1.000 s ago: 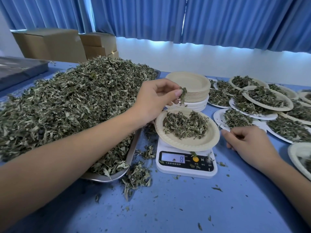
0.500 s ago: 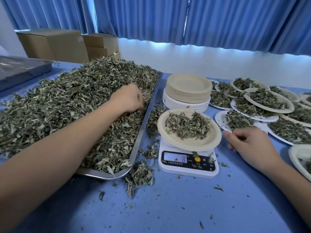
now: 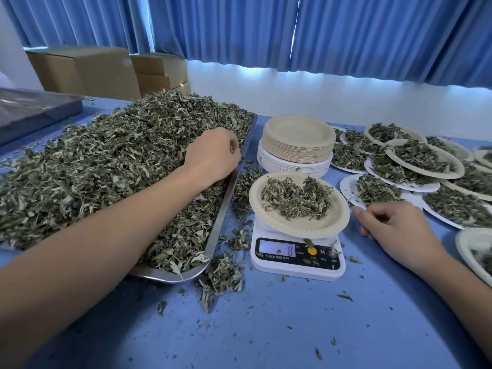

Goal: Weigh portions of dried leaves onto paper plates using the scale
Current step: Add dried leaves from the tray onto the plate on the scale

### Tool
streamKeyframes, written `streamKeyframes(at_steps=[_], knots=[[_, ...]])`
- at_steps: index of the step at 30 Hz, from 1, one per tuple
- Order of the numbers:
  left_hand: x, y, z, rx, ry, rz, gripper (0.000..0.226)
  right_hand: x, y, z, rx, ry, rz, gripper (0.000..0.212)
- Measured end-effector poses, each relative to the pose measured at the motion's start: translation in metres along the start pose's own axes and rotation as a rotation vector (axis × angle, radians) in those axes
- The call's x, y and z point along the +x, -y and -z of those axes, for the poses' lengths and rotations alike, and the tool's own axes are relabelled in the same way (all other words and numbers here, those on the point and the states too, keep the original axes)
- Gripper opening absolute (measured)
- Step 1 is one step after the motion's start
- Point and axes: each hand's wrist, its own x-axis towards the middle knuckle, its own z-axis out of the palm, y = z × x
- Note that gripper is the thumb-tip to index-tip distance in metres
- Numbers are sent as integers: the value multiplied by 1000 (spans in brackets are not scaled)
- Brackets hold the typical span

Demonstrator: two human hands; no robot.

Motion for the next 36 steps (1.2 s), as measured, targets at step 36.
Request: streamKeyframes(at_steps=[36], knots=[[-22, -31, -9, -402, 400, -430, 17, 0, -1, -1, 15, 16, 5, 45]])
